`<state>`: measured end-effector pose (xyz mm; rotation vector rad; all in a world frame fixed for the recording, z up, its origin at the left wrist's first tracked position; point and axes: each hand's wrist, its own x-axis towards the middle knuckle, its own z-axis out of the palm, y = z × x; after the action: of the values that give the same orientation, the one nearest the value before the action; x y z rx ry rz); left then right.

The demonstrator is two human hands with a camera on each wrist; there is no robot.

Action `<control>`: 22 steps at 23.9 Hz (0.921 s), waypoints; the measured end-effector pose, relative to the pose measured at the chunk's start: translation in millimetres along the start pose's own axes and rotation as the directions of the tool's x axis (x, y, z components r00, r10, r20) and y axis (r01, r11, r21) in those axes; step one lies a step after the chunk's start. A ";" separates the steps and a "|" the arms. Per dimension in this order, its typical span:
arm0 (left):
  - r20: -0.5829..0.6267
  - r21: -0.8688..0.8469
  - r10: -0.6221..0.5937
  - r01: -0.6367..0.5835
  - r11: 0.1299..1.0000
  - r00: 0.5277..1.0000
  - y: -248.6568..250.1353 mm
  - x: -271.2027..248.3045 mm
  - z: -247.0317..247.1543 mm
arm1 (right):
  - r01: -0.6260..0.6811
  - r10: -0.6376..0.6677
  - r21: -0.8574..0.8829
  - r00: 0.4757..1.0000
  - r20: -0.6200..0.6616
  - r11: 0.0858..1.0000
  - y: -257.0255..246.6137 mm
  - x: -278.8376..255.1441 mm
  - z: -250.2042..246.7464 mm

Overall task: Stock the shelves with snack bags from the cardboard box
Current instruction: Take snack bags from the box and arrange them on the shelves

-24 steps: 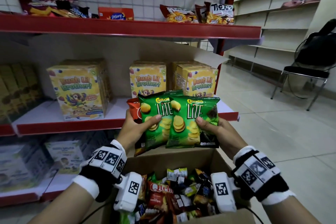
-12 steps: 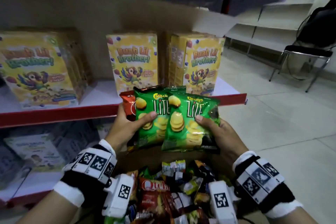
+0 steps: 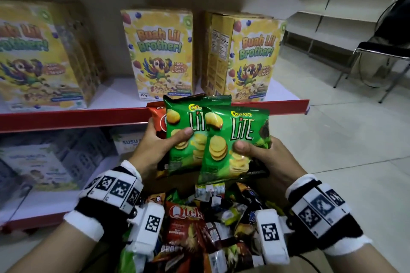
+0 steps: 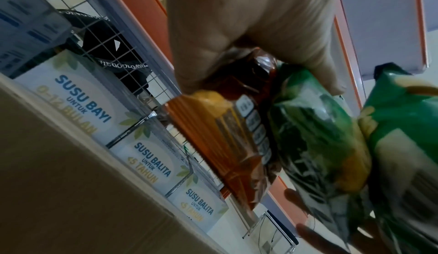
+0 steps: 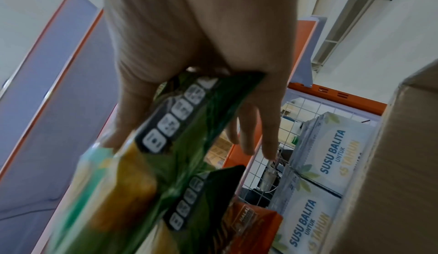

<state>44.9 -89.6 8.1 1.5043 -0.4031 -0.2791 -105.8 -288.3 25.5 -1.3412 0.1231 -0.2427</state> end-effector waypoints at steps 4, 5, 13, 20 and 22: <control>0.181 -0.102 -0.047 0.066 0.993 0.982 2.2 -11.0 14.6 | -0.073 0.074 -0.033 0.997 0.018 0.997 11.7 -4.4 5.2; 0.216 -0.182 -0.091 0.132 0.974 0.972 -0.5 -12.0 16.6 | -0.082 0.081 -0.021 0.997 -0.009 0.996 14.8 -6.6 4.0; -0.024 -0.096 -0.019 0.017 0.995 1.000 4.3 -12.3 6.1 | -0.009 0.036 0.240 0.993 -0.110 0.971 -0.7 -16.6 -6.2; 0.102 -0.233 -0.032 0.056 0.971 0.994 17.3 -15.5 21.8 | -0.022 0.036 0.220 0.998 -0.060 0.975 2.5 -10.9 7.5; 0.146 -0.198 -0.040 0.069 0.978 0.989 42.2 -10.1 26.9 | -0.033 0.046 0.221 0.998 -0.052 0.975 -20.7 -9.1 4.6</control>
<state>21.4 -107.4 49.9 1.3013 -0.4329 -0.4585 -115.7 -286.0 46.2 -1.1109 0.1656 -0.2532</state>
